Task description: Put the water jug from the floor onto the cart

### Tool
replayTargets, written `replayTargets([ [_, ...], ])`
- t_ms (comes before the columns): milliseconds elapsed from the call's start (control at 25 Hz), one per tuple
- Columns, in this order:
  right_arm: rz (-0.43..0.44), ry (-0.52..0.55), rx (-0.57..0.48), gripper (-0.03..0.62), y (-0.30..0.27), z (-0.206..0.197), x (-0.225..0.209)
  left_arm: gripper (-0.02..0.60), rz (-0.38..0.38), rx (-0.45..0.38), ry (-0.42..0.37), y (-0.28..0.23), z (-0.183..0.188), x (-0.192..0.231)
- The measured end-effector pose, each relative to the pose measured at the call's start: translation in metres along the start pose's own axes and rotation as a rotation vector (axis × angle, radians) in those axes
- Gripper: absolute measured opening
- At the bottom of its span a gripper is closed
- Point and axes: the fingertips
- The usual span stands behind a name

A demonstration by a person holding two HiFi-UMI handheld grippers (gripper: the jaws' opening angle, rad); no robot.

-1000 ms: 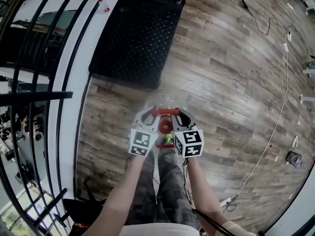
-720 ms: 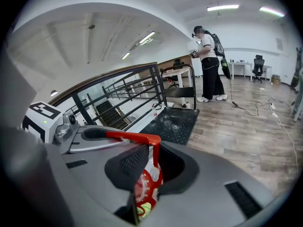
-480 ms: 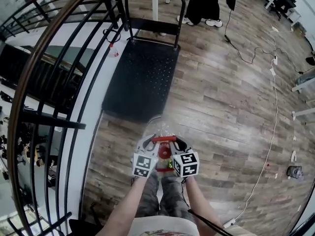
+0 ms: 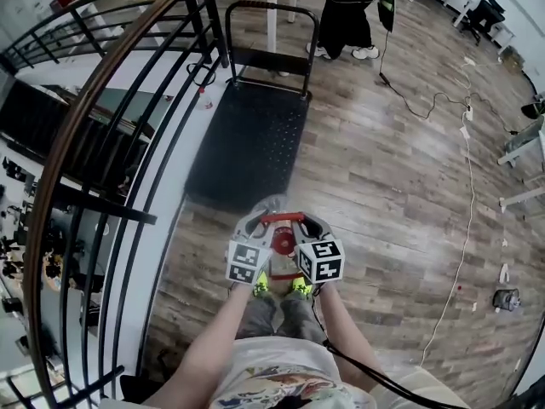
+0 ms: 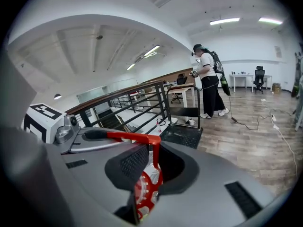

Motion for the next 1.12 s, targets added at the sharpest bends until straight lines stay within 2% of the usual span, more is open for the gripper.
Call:
replayTargets([
  [720, -0.014, 0.019, -0.018, 0.061, -0.013, 0.037, 0.022, 0.067, -0.030, -0.023, -0.001, 0.006, 0.034, 0.026],
  [1120, -0.003, 0.047, -0.036, 0.060, -0.028, 0.045, 0.048, 0.067, -0.015, -0.063, -0.002, 0.022, 0.040, 0.052],
])
Point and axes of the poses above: the fingertips, and each gripper's own axes: y backward along the fingers, x to its left, z out of its top, and after that the axes turned 14 degrees about -x, right-handed
